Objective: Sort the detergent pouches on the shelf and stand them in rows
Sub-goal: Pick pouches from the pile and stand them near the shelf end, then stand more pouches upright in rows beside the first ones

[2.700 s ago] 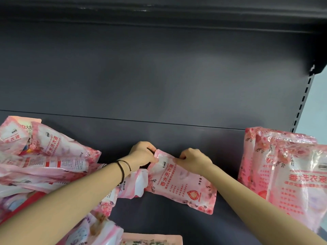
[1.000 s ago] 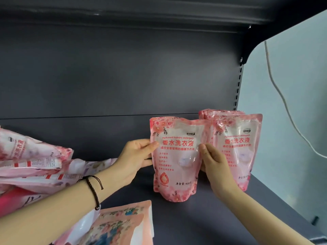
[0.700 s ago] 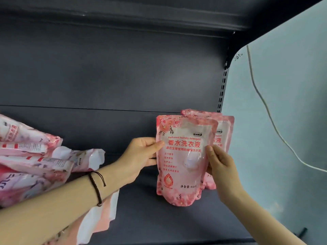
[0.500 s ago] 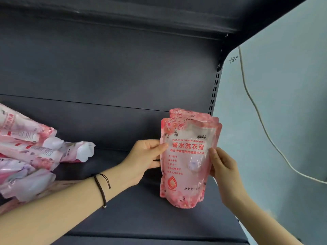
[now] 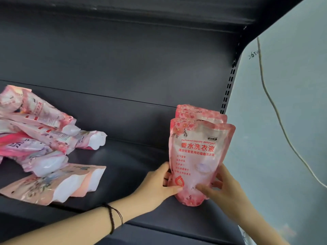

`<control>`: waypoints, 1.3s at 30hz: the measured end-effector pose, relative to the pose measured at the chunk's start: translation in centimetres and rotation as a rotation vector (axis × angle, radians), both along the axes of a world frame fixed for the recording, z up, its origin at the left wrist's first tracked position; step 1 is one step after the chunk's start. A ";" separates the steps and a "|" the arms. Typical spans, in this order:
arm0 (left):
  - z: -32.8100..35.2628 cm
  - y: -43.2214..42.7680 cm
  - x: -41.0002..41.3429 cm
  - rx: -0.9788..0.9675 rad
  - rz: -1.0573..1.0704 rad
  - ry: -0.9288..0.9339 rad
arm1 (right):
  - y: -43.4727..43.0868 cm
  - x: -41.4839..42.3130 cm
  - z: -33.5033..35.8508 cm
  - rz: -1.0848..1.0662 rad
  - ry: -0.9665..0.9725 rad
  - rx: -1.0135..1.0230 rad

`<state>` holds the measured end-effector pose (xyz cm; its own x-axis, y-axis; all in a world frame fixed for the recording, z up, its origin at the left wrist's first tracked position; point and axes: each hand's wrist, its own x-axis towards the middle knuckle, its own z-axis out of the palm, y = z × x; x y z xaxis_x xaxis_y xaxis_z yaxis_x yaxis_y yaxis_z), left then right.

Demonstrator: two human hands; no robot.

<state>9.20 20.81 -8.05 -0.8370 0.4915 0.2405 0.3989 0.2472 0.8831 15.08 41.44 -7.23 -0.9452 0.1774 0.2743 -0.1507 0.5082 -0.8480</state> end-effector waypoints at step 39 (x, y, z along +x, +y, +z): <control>8.0 -30.0 -10.7 -0.685 0.018 0.620 | -31.7 -13.5 9.3 0.260 -0.370 0.983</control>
